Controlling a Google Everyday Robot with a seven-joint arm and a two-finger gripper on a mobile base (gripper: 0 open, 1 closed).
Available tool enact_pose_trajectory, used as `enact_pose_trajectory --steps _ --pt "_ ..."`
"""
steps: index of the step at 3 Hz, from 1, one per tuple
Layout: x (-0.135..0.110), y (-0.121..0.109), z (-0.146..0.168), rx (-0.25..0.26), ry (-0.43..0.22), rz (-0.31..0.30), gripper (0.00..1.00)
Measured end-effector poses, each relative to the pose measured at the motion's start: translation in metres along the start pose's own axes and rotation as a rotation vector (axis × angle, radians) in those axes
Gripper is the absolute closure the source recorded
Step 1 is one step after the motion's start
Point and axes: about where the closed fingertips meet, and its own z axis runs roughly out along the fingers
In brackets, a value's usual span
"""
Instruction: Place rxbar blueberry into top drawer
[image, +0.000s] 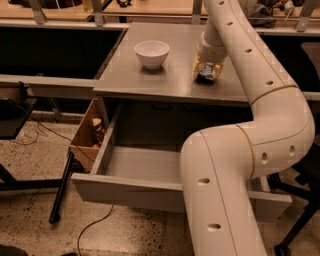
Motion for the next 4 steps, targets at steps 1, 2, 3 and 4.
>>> enact_pose_trajectory --steps 1,2,3,4 --pt "-0.011 -0.005 -0.030 0.013 -0.070 -0.051 1.00" --pt "-0.018 -0.017 -0.073 0.030 -0.145 -0.095 1.00" --pt "-0.015 -0.028 -0.102 0.027 -0.174 -0.119 1.00" --pt "-0.007 -0.034 -0.120 0.014 -0.175 -0.139 1.00"
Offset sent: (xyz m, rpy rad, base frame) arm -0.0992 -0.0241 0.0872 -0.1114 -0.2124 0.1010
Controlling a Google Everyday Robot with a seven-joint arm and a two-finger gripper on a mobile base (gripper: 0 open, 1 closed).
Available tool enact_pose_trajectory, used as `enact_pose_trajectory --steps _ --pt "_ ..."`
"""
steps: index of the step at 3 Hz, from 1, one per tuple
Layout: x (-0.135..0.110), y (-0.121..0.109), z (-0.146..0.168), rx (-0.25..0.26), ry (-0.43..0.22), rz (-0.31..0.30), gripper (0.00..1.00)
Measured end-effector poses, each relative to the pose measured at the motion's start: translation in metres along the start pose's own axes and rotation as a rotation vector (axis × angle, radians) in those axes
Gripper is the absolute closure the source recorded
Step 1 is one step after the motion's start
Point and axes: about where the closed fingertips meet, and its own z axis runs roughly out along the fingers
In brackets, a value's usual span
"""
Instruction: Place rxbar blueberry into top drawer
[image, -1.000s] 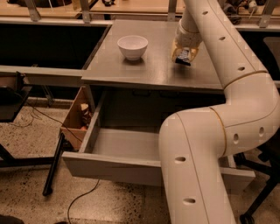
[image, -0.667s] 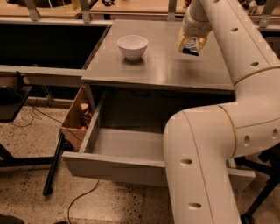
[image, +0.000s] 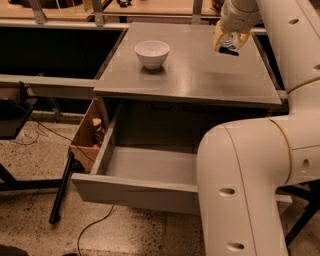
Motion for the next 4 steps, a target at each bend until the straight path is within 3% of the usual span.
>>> enact_pose_trajectory --steps 1,2,3,4 --pt "0.012 0.001 -0.008 -0.026 0.025 -0.025 1.00" --pt "0.026 0.015 -0.045 -0.094 -0.016 -0.081 1.00" --pt "0.039 0.027 -0.099 -0.144 -0.128 -0.107 1.00" --pt "0.078 0.025 -0.144 -0.176 -0.205 -0.107 1.00"
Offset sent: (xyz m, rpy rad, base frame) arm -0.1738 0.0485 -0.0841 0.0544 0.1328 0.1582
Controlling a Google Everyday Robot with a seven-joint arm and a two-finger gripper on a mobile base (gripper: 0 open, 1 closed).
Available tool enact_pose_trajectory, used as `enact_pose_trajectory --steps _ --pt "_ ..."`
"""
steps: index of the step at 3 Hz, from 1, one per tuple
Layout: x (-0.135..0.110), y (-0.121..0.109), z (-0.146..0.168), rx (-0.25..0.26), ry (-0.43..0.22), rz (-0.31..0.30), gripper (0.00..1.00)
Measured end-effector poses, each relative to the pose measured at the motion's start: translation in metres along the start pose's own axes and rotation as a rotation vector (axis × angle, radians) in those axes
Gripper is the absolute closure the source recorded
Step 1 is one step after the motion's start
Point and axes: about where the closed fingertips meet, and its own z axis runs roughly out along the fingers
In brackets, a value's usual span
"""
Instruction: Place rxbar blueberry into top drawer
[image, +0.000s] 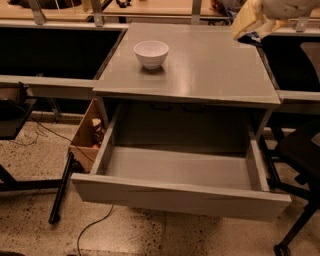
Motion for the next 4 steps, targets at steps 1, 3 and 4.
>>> enact_pose_trajectory --steps 1,3,4 --pt "0.065 0.003 0.018 -0.011 0.094 -0.017 1.00" --pt "0.238 0.002 0.166 -0.004 0.570 -0.072 1.00" --pt "0.282 -0.003 0.203 0.012 0.711 -0.098 1.00"
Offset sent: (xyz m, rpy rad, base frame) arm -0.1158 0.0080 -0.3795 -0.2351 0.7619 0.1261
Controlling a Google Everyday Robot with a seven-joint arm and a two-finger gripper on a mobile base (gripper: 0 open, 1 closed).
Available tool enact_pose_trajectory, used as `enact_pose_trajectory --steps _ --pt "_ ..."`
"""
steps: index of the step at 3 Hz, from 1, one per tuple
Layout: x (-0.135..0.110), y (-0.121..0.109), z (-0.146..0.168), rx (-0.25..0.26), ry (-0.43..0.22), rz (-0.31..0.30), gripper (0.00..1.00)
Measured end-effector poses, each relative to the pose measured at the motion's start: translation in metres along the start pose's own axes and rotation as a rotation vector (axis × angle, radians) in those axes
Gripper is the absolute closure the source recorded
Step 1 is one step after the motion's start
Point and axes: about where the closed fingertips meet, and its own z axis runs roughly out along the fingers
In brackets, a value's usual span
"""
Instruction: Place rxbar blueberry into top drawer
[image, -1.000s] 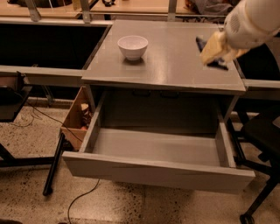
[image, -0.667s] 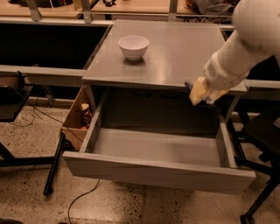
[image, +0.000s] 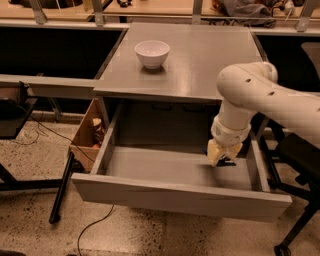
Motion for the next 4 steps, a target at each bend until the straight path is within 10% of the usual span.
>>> enact_pose_trajectory --steps 2,4 --pt "0.002 -0.011 0.040 0.015 0.098 0.019 0.85" --pt "0.000 -0.016 0.046 0.016 0.110 0.036 0.38"
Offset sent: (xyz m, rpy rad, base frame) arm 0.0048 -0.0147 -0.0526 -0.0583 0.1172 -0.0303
